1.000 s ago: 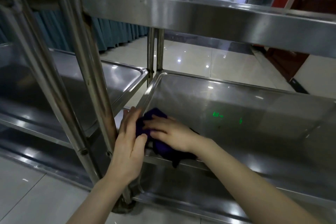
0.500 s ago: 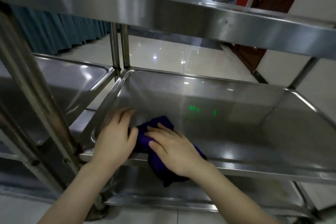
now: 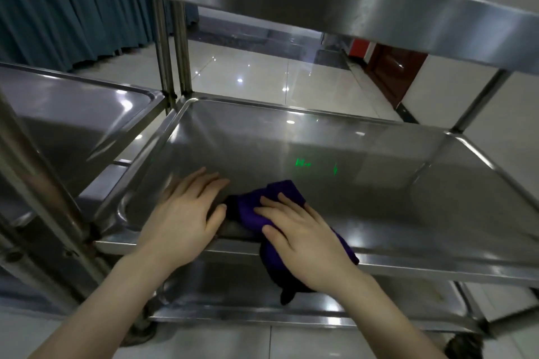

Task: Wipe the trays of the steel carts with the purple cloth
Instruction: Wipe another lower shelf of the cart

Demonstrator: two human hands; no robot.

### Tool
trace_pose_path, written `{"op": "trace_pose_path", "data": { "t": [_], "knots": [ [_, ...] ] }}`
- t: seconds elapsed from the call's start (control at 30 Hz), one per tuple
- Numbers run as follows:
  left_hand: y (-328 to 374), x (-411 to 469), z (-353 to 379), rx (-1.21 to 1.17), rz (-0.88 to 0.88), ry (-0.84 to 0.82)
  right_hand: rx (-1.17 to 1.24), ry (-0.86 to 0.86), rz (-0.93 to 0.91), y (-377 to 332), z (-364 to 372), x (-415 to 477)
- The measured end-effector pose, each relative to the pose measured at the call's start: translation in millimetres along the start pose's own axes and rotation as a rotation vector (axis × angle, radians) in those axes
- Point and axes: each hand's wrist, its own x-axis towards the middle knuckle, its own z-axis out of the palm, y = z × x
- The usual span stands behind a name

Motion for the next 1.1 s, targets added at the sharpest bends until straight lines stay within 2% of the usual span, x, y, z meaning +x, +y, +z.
{"op": "trace_pose_path", "data": {
  "t": [0.13,0.23,0.3,0.4,0.47,0.53,0.63,0.7,0.77,0.83,0.93,1.1],
  "knots": [
    [3,1,-3,0.044,0.026,-0.05,-0.066,-0.055,0.199,29,-12,72],
    [3,1,-1,0.061,0.005,-0.091,-0.043,-0.02,0.39,51,-21,123],
    [1,1,0,0.073,-0.012,-0.135,-0.046,-0.02,0.382,49,-18,122],
    [0,4,0,0.12,-0.034,-0.181,-0.014,-0.057,0.235,37,-18,66],
    [11,10,1,0.167,-0.085,-0.152,-0.005,0.001,0.139,35,-20,10],
    [34,20,5,0.219,-0.158,-0.126,-0.037,0.0,0.124,36,-25,-26],
    [79,31,22,0.167,-0.135,-0.062,-0.062,-0.012,0.174,57,-33,-12],
    [103,34,34,0.051,-0.076,-0.037,-0.071,-0.029,0.31,83,-43,23],
    [115,35,42,0.008,-0.043,-0.03,-0.055,0.028,0.456,112,-57,51],
    [114,35,45,0.003,-0.026,0.011,-0.064,0.081,0.499,129,-60,66],
    [111,33,45,-0.002,0.001,-0.001,-0.049,-0.016,0.426,121,-53,41],
    [113,30,43,-0.033,0.001,0.01,-0.046,-0.027,0.137,93,-56,-55]
  ]
}}
